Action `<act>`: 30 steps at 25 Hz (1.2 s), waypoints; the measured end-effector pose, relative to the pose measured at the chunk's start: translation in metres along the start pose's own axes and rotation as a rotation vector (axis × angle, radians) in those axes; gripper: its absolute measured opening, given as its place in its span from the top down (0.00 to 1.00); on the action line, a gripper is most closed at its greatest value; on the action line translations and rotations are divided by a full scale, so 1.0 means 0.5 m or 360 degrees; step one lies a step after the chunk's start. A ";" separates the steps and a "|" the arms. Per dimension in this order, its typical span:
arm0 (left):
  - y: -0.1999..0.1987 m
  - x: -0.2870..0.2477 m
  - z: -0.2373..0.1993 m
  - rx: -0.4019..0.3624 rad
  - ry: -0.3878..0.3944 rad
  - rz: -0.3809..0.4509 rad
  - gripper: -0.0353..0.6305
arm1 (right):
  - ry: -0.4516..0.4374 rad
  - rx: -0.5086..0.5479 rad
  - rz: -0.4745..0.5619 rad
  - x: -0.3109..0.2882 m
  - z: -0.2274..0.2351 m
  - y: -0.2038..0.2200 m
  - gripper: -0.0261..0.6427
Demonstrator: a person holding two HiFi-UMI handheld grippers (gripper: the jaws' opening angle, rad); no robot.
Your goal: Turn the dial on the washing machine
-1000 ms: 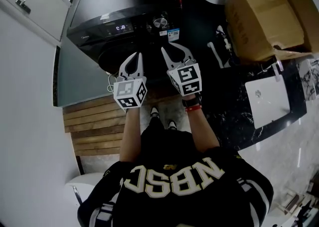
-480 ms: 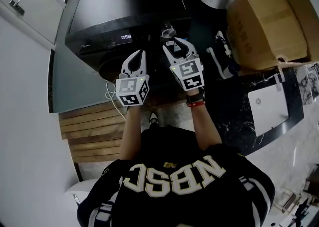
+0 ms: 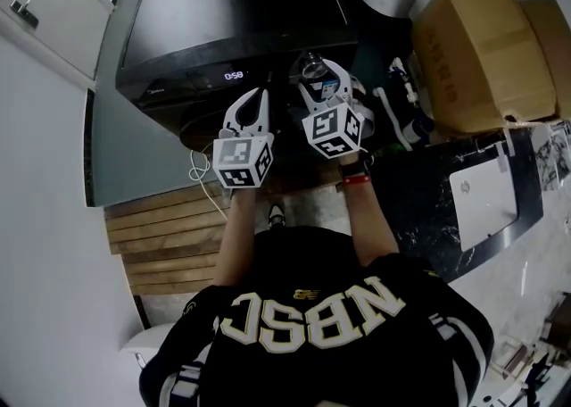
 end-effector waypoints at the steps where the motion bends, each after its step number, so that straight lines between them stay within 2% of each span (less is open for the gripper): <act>1: 0.001 -0.003 -0.003 0.0002 0.0006 -0.0003 0.93 | 0.0012 0.0066 -0.0017 -0.006 -0.004 0.000 0.58; 12: 0.015 -0.006 -0.030 0.0026 0.0027 -0.0032 0.93 | 0.0164 0.0679 -0.0172 -0.042 -0.034 -0.002 0.58; 16: 0.015 -0.001 -0.038 0.0030 0.0016 -0.0025 0.93 | 0.0176 0.0847 -0.0218 -0.047 -0.045 0.000 0.58; 25: 0.010 0.005 -0.046 0.0040 -0.0002 -0.0003 0.93 | 0.0183 0.0772 -0.0238 -0.049 -0.042 -0.002 0.60; 28: 0.008 0.006 -0.046 0.0042 -0.0006 0.0002 0.93 | 0.0185 0.0668 -0.0202 -0.048 -0.038 -0.004 0.60; 30: 0.007 0.005 -0.044 0.0044 -0.0007 0.0006 0.93 | 0.0187 0.0518 -0.0155 -0.045 -0.031 -0.004 0.60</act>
Point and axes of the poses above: the fingertips, and each gripper's own axes: x backward along the fingers, z to its right, y out of its underside, the point moved 8 cm from there along x, backward along the fingers
